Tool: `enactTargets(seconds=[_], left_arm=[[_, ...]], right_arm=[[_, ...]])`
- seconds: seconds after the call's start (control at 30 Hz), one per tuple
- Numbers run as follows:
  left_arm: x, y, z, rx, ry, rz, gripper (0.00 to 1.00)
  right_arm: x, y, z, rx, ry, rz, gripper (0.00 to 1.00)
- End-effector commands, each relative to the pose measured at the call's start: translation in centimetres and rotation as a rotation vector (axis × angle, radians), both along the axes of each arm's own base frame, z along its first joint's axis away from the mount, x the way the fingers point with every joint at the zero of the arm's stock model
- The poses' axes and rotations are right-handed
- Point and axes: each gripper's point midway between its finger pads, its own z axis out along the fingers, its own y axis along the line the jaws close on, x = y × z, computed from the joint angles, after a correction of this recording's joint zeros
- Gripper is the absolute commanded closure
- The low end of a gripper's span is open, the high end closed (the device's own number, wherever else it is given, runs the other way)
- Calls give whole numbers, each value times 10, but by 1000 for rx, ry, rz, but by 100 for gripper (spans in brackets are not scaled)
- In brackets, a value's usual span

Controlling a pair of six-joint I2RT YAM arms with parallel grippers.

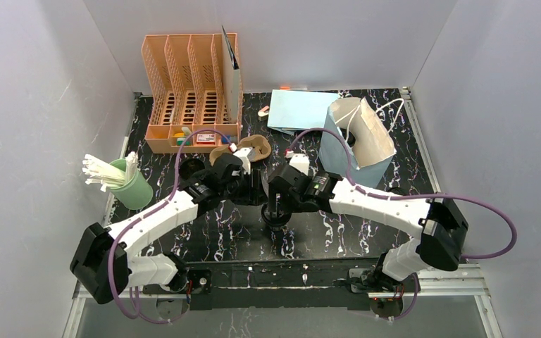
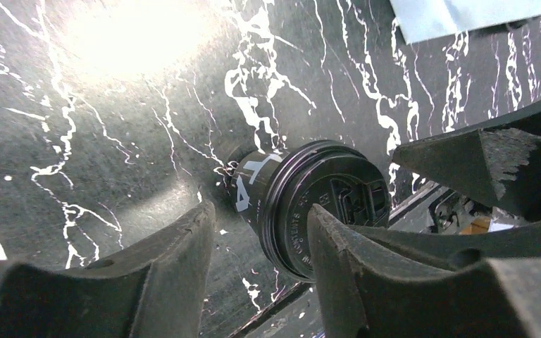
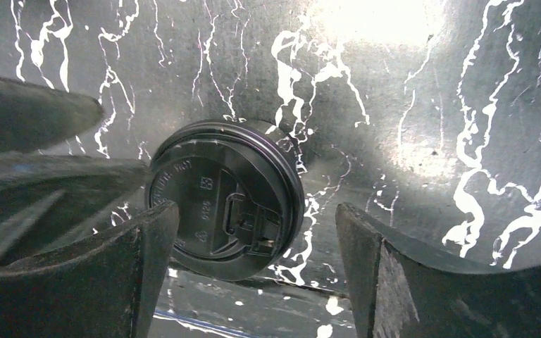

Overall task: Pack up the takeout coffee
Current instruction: Pick up the coffee cup from the center of the board.

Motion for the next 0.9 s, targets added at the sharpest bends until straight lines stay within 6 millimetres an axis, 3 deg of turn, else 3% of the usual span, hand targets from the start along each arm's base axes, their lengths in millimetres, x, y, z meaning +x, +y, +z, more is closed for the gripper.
enactTargets(seconds=[0.0, 0.1, 0.2, 0.3, 0.43, 0.73, 0.87], left_arm=[[9, 13, 33, 9, -71, 46, 48], [7, 22, 44, -6, -94, 76, 42], [0, 31, 46, -15, -96, 100, 46], [-7, 39, 38, -30, -83, 119, 55], [-17, 32, 24, -96, -37, 99, 62], [-17, 51, 5, -88, -18, 170, 62], [-21, 47, -7, -131, 18, 156, 62]], right_arm=[[4, 0, 33, 4, -86, 114, 3], [1, -1, 40, -8, -100, 170, 2], [-2, 0, 43, 1, -94, 204, 2], [-7, 7, 44, 22, -84, 251, 2], [-9, 18, 41, 42, -65, 293, 2], [-8, 22, 26, -53, 2, 270, 2], [-8, 26, 23, -60, 6, 268, 2]])
